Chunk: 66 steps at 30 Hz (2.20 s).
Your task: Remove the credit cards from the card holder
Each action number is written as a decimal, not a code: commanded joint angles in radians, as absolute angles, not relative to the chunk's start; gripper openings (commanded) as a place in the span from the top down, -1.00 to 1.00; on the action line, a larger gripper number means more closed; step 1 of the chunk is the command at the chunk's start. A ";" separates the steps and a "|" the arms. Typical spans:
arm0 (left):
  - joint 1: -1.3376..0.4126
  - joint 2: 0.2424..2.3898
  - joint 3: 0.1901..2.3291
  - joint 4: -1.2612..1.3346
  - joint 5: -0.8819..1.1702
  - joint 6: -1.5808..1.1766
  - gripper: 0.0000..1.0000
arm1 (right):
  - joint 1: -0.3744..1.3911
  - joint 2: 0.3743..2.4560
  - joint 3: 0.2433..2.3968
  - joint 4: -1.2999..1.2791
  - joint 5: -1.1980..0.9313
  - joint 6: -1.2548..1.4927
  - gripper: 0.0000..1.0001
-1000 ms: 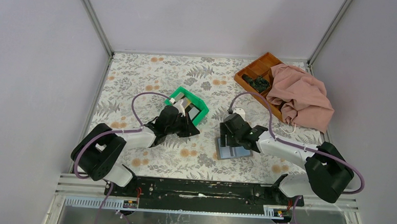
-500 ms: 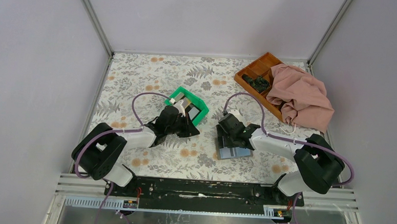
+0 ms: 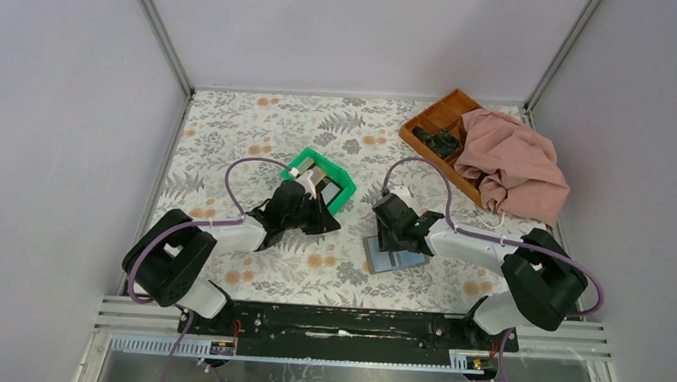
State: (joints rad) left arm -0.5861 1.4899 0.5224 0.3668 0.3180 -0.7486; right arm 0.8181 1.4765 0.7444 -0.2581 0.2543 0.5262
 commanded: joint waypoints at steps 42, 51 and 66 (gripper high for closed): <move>-0.577 1.477 0.509 0.414 0.329 -0.742 0.69 | 0.911 1.571 0.872 -0.363 0.372 0.535 -0.40; -0.577 1.471 0.508 0.408 0.327 -0.741 0.69 | 0.913 1.597 0.870 -0.362 0.368 0.541 -0.39; -0.578 1.480 0.509 0.414 0.330 -0.744 0.69 | 0.913 1.596 0.854 -0.358 0.370 0.563 0.36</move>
State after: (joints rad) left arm -0.5861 1.4853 0.5190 0.3668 0.3183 -0.7486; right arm 0.9031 1.5833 0.8536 -0.3458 0.3546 0.5461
